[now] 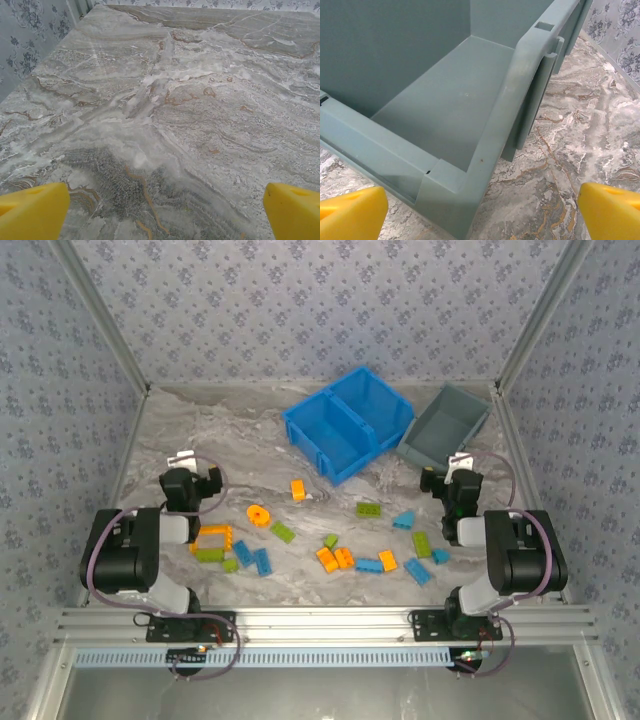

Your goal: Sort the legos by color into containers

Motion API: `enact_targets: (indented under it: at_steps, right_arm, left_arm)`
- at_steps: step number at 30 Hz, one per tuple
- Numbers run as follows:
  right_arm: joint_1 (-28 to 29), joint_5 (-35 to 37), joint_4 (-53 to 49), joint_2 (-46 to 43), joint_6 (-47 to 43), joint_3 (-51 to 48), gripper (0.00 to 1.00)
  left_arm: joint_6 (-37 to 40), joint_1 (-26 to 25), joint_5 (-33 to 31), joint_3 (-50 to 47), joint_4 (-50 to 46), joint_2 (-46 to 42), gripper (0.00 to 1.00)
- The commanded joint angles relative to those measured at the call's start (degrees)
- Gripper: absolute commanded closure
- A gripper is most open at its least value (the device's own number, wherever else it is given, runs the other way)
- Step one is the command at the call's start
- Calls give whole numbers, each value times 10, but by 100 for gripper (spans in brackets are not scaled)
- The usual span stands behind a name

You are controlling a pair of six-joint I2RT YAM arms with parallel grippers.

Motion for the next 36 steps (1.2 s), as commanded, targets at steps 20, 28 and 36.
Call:
enact_targets:
  at_steps: [20, 28, 36]
  right_arm:
    - [-40, -139, -19, 0, -18, 23, 0]
    - [-38, -139, -17, -1, -19, 20, 0]
    - [18, -12, -297, -242, -39, 99, 0]
  left_arm:
    - [1, 0, 10, 9, 1, -5, 1]
    - [5, -2, 15, 10, -4, -13, 1]
    - [69, -160, -126, 99, -211, -278, 1]
